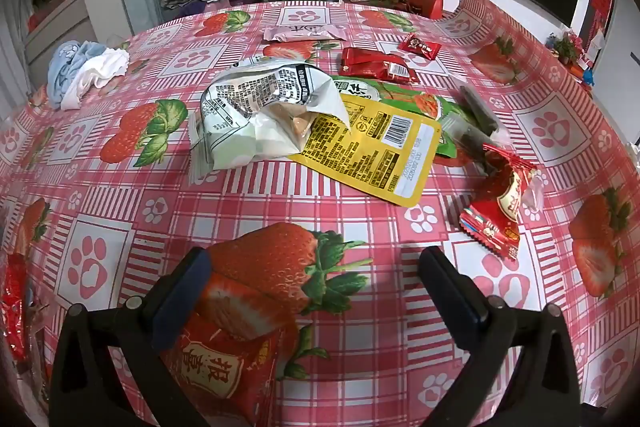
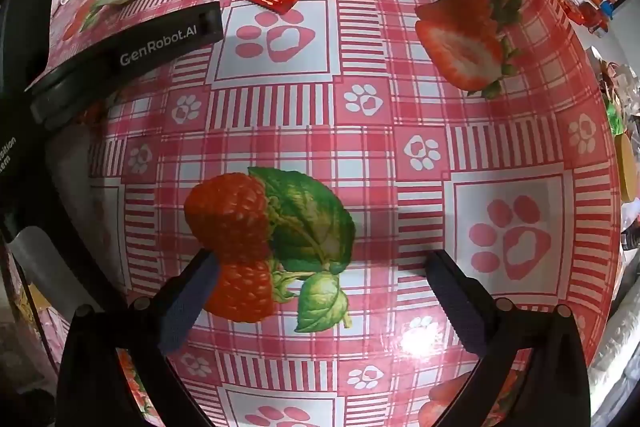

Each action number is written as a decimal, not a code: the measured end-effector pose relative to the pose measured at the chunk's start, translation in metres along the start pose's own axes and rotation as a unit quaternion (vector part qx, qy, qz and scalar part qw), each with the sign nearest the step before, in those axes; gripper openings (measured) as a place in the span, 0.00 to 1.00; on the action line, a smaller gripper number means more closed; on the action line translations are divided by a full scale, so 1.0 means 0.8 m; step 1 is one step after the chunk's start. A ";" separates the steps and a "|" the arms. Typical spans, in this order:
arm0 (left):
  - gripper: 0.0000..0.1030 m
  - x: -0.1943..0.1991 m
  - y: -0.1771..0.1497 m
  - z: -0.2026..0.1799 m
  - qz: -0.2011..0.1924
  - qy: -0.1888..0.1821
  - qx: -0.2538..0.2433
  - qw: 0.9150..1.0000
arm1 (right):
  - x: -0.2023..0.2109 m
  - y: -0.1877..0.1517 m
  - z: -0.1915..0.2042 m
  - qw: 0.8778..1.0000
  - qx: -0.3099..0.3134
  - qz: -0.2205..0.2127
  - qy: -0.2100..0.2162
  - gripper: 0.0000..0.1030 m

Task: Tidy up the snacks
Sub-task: 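Move both tools over the snacks near the white tray, then grasp the light blue bar with the left tool while the right tool grasps the clear bag, then carry both packets over the white tray and open both tools to drop them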

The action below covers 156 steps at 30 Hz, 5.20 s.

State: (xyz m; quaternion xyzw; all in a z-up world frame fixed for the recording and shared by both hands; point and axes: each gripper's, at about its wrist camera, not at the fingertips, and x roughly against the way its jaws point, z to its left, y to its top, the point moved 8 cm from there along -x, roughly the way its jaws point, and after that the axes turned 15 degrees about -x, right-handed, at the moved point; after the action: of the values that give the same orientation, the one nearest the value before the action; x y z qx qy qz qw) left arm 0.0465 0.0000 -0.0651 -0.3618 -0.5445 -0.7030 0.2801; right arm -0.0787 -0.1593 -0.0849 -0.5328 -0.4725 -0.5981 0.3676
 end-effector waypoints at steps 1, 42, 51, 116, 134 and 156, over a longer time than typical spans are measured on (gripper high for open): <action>1.00 0.000 0.000 0.000 0.000 0.000 0.000 1.000 | 0.000 0.000 0.000 1.000 0.000 0.001 0.000 1.00; 1.00 0.182 -0.106 0.170 0.153 -0.106 -0.079 0.979 | 0.106 -0.113 0.091 0.995 -0.011 0.064 0.075 1.00; 1.00 0.199 -0.179 0.259 0.236 -0.062 -0.055 0.968 | 0.098 -0.104 0.169 0.991 0.042 0.101 0.080 1.00; 1.00 -0.021 -0.151 0.285 0.319 -0.082 0.002 0.944 | -0.082 0.050 0.266 0.960 0.248 0.131 -0.021 1.00; 0.54 0.039 -0.152 0.262 0.330 -0.089 -0.010 0.940 | -0.063 0.061 0.272 0.962 0.241 0.126 -0.019 0.48; 0.25 0.190 -0.122 0.303 0.257 -0.118 0.005 0.959 | 0.059 0.020 0.278 0.978 0.160 0.120 0.055 0.43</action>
State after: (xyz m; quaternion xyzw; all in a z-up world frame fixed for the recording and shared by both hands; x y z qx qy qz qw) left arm -0.0692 0.2590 0.0386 -0.5683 -0.4657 -0.5568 0.3875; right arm -0.0072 0.0519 -0.0386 -0.4861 -0.4741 -0.4946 0.5426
